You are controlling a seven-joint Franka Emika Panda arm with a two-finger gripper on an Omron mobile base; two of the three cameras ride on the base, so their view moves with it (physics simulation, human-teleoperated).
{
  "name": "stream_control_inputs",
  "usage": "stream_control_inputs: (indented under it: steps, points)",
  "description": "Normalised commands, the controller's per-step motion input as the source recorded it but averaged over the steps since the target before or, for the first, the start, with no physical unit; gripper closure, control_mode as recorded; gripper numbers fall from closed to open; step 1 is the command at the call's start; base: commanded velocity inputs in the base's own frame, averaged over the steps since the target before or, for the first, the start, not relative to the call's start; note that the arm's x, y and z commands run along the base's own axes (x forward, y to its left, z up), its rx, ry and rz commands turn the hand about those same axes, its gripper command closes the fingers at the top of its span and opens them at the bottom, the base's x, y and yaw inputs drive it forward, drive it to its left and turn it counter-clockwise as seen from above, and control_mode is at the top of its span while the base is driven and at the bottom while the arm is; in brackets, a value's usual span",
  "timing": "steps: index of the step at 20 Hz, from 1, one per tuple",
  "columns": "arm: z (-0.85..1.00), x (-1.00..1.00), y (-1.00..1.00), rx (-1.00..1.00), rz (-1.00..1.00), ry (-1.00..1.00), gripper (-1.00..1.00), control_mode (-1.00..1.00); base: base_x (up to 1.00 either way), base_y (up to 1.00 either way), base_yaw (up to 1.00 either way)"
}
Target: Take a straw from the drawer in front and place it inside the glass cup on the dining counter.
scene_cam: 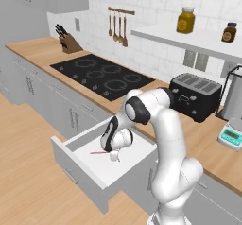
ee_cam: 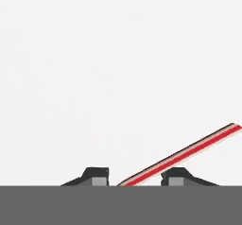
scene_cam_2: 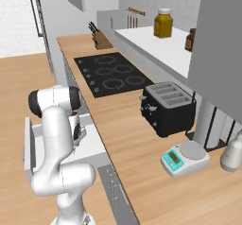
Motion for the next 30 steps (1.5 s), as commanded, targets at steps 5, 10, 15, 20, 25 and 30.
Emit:
stream_control_inputs:
  steps: [5,10,15,20,25,30]
  points:
    - [0.38,-0.05,0.72,-0.09,-0.26,-0.01,1.0,-1.0,0.0,0.0,0.0]
    - [0.74,-0.04,0.68,-0.06,-0.26,-0.02,1.0,-1.0,0.0,0.0,0.0]
    - [1.0,-0.33,0.73,-0.01,-0.21,-0.15,1.0,-1.0,0.0,0.0,0.0]
    - [1.0,-0.48,0.69,0.0,-0.13,-0.12,1.0,-1.0,0.0,0.0,0.0]
    - [1.0,-0.36,0.56,0.0,-0.02,-0.05,1.0,-1.0,0.0,0.0,0.0]
    - [1.0,-0.06,0.13,0.0,0.0,0.0,1.0,-1.0,0.0,0.0,0.0]
